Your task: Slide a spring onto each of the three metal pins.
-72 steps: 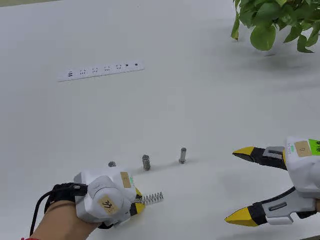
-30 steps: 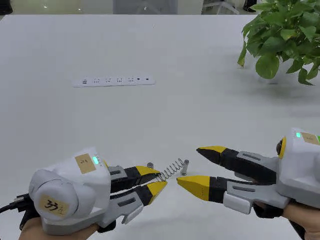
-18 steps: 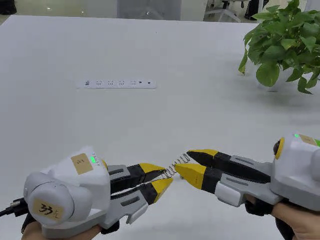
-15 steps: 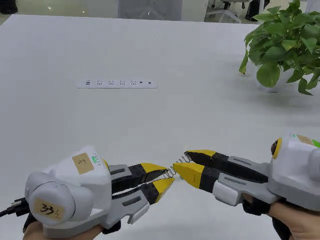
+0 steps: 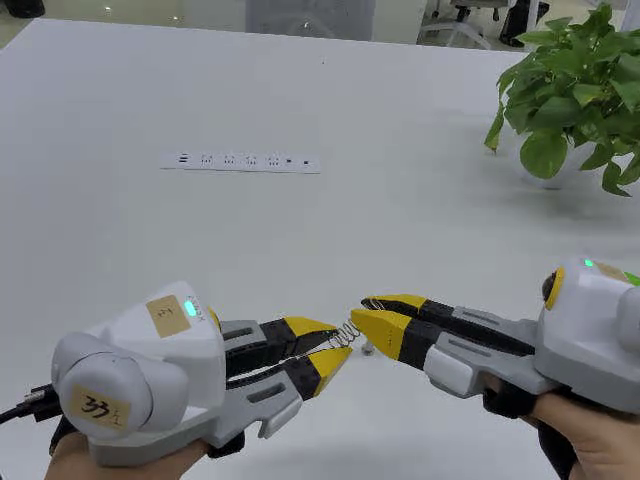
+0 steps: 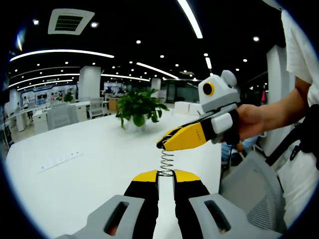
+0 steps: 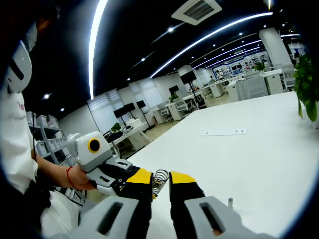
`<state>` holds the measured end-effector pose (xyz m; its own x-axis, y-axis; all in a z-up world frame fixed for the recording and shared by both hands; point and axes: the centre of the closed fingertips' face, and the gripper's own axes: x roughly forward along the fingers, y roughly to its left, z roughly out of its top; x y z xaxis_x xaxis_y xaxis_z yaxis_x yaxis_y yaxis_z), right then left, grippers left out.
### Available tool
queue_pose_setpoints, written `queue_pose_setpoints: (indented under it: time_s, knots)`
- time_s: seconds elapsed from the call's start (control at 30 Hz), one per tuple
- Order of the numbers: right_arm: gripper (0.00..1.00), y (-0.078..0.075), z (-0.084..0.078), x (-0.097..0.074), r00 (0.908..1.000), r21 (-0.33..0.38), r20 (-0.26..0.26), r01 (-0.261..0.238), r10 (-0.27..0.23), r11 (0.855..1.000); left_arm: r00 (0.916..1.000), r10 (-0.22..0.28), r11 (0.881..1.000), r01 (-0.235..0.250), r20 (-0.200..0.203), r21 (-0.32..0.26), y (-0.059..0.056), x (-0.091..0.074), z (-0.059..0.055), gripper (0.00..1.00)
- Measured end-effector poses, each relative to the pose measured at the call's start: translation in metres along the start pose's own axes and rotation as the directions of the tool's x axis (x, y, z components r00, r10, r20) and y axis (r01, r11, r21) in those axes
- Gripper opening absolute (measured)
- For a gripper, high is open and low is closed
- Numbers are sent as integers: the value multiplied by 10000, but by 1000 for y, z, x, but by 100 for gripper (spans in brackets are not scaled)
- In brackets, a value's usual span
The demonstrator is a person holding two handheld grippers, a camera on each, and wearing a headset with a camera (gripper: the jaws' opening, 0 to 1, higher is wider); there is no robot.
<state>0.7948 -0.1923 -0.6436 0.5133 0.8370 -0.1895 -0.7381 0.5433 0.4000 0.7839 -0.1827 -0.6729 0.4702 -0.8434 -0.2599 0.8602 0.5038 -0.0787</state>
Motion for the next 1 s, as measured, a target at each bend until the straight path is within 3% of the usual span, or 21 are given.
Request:
queue_pose_setpoints:
  time_s: [0.23,0.6,1.0]
  knots:
    - [13,1,-2,0,9997,-271,-255,-36,29,9996,9999,-68,10000,68,-123,45,-3,1,-1,10]
    - [12,10,-7,6,9933,-1687,-1154,-198,2,9855,9974,-179,9988,210,-694,439,-6,3,-14,12]
    - [11,12,-8,5,9924,-1782,-1224,-342,123,9834,9975,-211,9989,239,-672,407,-5,4,-15,13]
